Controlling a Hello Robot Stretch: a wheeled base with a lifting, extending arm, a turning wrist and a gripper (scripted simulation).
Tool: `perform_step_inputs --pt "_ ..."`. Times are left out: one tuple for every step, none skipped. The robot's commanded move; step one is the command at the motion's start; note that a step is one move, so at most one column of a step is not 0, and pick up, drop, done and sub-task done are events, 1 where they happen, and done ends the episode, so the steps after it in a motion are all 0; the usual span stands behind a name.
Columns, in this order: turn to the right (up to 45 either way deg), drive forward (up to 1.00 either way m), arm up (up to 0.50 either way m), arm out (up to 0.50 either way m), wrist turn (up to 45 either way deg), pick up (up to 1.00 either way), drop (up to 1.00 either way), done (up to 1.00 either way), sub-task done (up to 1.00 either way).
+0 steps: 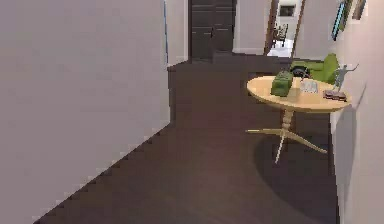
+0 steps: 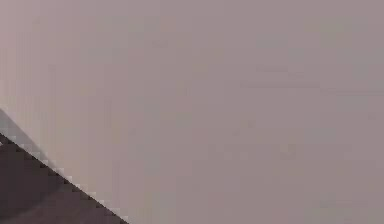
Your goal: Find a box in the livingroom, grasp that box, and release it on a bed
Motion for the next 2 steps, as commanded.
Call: perform_step_inputs --pt "-45.0 0.0 0.0 0.0 0.0 0.0 0.0 0.0 0.0" --pt "-12.0 0.0 0.0 0.0 0.0 0.0 0.0 0.0 0.0"
